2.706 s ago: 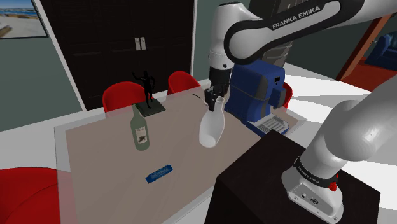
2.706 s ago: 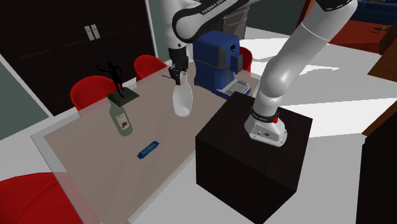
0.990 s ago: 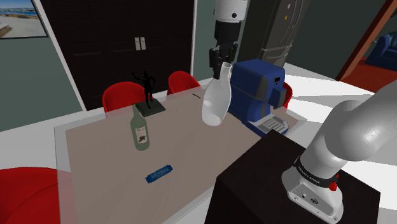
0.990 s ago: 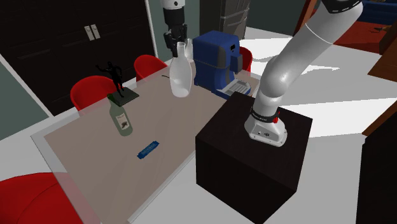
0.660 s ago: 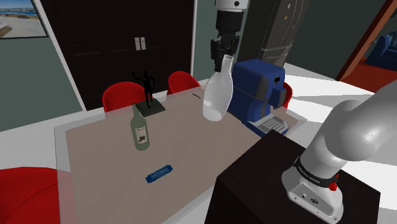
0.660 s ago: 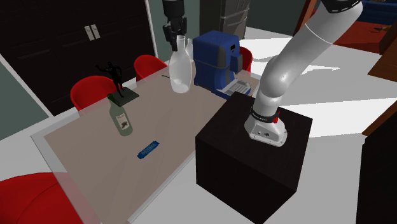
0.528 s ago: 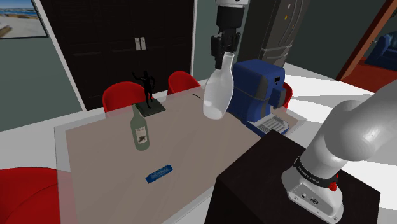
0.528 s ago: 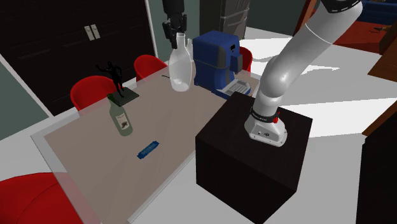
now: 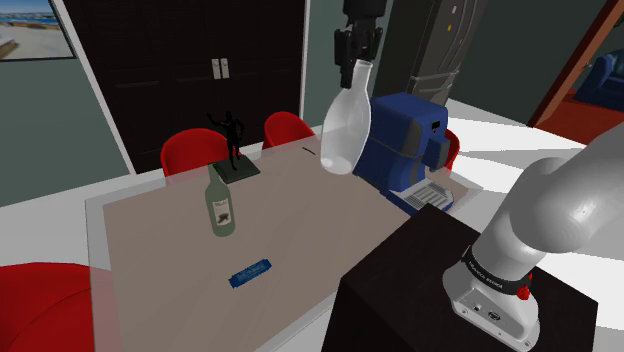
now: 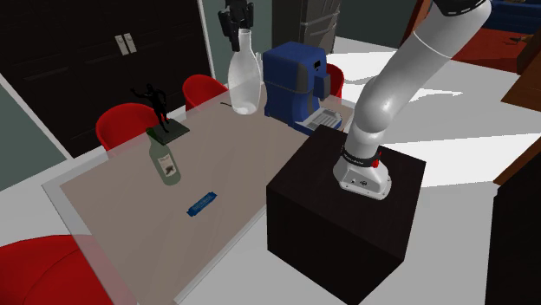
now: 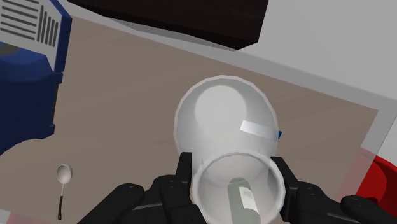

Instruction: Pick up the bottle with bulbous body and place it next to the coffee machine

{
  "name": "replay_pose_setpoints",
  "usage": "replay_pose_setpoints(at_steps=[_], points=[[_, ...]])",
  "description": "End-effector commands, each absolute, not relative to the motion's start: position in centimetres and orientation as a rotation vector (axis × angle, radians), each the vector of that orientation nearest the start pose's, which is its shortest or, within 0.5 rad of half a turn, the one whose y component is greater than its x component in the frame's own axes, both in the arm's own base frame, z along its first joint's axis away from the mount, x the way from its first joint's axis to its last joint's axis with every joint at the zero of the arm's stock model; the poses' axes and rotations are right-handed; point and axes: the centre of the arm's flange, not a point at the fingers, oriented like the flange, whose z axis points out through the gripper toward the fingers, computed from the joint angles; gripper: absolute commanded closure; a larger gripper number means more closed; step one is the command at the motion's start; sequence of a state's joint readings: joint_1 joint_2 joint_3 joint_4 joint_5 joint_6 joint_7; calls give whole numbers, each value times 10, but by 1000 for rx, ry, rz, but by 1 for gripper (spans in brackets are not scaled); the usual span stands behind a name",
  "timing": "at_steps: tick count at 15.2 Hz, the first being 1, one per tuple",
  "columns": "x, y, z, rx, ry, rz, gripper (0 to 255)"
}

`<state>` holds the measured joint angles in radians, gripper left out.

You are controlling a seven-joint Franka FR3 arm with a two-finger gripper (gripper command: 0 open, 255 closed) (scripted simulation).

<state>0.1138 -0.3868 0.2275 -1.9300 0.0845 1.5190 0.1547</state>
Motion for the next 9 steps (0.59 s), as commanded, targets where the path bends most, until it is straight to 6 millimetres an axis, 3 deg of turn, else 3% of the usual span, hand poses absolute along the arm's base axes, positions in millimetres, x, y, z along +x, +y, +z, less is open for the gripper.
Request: replay_pose_setpoints(at_steps=[1, 9], points=[[392, 170, 647, -3138, -270, 51, 255], [392, 170, 685, -3138, -270, 51, 255]])
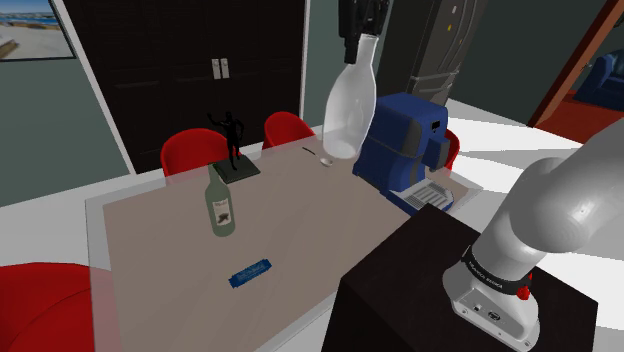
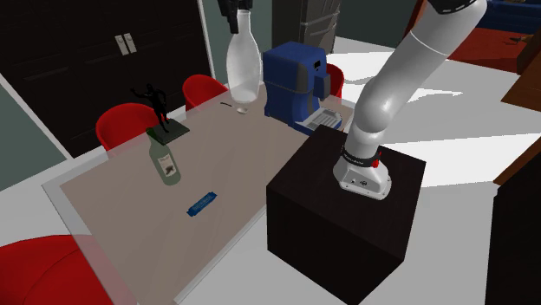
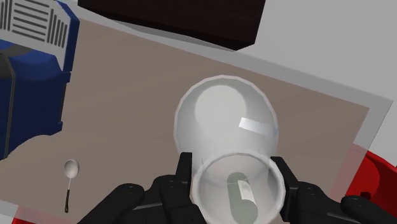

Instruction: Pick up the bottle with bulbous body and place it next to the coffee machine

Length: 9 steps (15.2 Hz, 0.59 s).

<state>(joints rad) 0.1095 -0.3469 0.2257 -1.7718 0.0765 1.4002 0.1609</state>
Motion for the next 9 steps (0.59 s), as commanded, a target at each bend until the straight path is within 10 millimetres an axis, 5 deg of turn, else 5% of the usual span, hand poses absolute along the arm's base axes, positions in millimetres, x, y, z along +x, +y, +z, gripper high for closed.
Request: replay_pose_setpoints(at_steps=[1, 9], points=[[398, 158, 685, -3138, -270, 51, 255], [443, 62, 686, -3138, -270, 51, 255]])
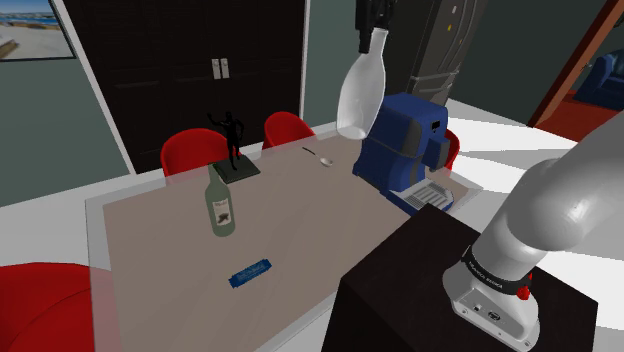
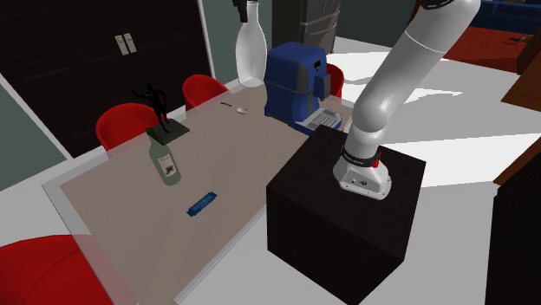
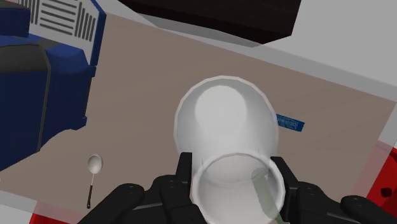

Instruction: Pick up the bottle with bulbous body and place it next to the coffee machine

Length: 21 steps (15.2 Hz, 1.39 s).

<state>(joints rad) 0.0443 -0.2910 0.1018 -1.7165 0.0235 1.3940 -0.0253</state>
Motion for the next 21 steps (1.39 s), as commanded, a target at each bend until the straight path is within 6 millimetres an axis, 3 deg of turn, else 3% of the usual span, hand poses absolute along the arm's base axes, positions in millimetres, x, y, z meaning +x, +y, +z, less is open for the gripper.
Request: replay_pose_setpoints(at_steps=[1, 18, 21], points=[[448, 50, 686, -3138, -270, 51, 255], [545, -158, 686, -3138, -270, 51, 255], [545, -158, 671, -3138, -270, 51, 255]])
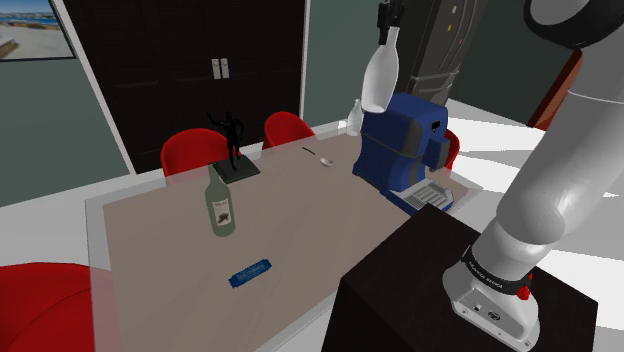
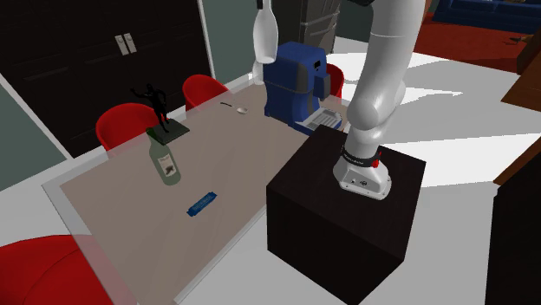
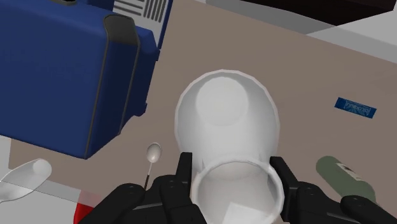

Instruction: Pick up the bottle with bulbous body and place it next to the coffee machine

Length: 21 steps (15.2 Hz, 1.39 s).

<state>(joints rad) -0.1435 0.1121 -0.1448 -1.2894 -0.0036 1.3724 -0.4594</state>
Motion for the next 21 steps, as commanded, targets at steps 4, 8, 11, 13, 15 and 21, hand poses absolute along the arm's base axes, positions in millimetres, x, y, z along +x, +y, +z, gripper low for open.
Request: replay_pose_setpoints(at_steps=[4, 8, 11, 13, 15, 21], points=[[545, -158, 649, -3138, -270, 51, 255], [545, -158, 628, -3138, -270, 51, 255], [545, -158, 612, -3138, -270, 51, 255], [545, -158, 602, -3138, -270, 51, 255], [545, -158, 591, -3138, -270, 51, 255], [545, -158, 560, -3138, -270, 51, 255]])
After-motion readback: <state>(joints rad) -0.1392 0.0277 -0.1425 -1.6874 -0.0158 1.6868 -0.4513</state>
